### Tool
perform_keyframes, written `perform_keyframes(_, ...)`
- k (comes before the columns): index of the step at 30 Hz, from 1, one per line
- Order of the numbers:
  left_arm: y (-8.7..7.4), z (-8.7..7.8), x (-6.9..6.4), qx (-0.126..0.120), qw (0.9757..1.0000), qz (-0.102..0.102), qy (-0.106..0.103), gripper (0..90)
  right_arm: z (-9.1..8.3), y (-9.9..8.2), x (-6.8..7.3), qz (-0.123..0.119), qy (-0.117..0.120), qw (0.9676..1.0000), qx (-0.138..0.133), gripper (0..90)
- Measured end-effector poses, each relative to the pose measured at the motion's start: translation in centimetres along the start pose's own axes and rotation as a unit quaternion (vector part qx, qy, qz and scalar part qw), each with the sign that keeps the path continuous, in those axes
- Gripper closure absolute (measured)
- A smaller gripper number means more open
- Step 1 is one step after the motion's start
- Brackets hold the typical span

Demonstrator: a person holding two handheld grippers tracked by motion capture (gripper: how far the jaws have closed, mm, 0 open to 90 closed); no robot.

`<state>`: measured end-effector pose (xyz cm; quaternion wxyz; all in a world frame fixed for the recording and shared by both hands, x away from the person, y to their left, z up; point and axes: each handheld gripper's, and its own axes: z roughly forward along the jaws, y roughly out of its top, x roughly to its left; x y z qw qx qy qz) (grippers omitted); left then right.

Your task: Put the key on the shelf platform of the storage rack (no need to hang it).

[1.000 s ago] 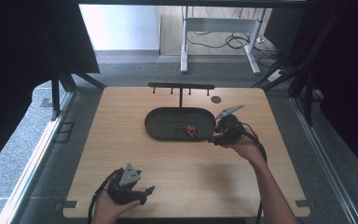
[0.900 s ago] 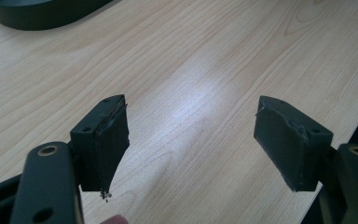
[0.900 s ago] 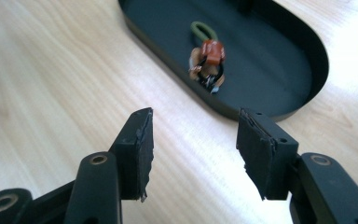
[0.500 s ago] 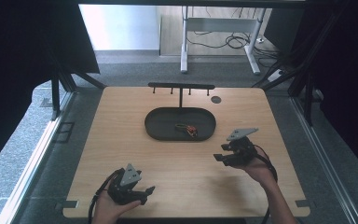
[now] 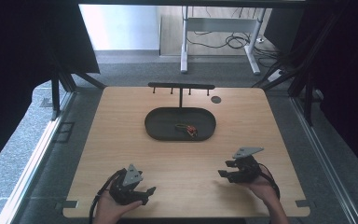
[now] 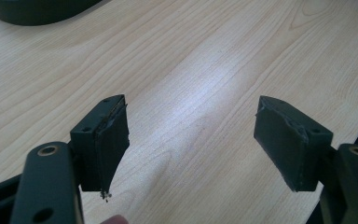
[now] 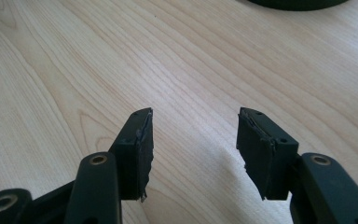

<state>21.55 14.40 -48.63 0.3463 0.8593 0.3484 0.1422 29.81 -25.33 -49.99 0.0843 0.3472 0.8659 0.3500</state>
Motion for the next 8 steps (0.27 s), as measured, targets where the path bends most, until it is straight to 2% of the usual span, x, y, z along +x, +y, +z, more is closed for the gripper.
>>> perform_keyframes(8,-0.02,-0.06,0.07,-0.001,1.0,0.0,0.001,26.8,-0.3,0.14,0.32,-0.004,-0.015,0.9997,-0.021,42.0)
